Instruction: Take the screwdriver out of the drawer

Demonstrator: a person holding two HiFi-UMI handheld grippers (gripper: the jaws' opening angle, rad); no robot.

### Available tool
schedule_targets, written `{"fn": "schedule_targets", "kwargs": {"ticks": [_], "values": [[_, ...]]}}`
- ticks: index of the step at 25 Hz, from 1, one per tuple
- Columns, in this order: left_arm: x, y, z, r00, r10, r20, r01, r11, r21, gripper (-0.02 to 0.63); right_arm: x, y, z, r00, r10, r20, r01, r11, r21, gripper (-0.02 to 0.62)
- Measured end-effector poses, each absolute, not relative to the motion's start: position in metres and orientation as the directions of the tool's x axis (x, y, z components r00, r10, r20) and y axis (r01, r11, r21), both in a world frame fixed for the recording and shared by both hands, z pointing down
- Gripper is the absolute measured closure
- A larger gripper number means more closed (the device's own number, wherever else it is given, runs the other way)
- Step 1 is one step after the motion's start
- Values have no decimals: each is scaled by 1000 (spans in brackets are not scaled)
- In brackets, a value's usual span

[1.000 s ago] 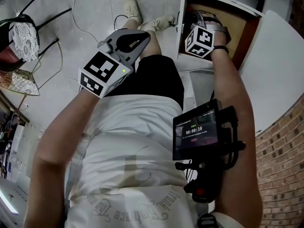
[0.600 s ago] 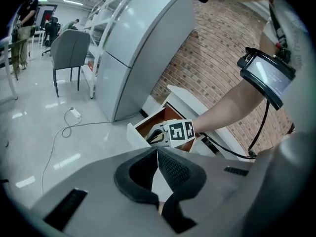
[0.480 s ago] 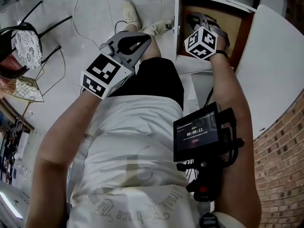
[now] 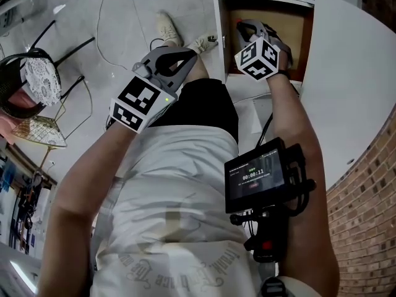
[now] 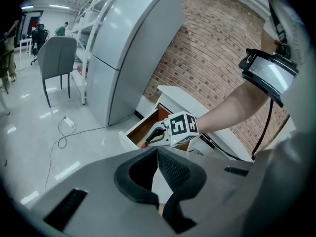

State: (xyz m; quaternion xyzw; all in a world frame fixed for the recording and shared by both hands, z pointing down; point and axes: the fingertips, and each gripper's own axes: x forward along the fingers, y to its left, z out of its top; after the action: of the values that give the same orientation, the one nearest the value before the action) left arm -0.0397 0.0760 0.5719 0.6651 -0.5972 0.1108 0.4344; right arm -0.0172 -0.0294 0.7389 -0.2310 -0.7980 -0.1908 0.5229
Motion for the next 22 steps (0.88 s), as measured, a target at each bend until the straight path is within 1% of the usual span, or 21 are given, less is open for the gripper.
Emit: {"fn": "schedule_targets", "kwargs": {"ticks": [8,15,22], "values": [[-32,67,562,309,-681,664,-904,5,426,583,-9,-28,725,-374,152,915,476,878,49,526],[-18,62,542,316,-673,669,-915,-28,403,583,16,-26,694,-396,133,909,376,926,29,526],[-22,57,542,334,-669,664,-918,-73,389,583,18,-24,686,-417,120,901,292,957,7,527]]}}
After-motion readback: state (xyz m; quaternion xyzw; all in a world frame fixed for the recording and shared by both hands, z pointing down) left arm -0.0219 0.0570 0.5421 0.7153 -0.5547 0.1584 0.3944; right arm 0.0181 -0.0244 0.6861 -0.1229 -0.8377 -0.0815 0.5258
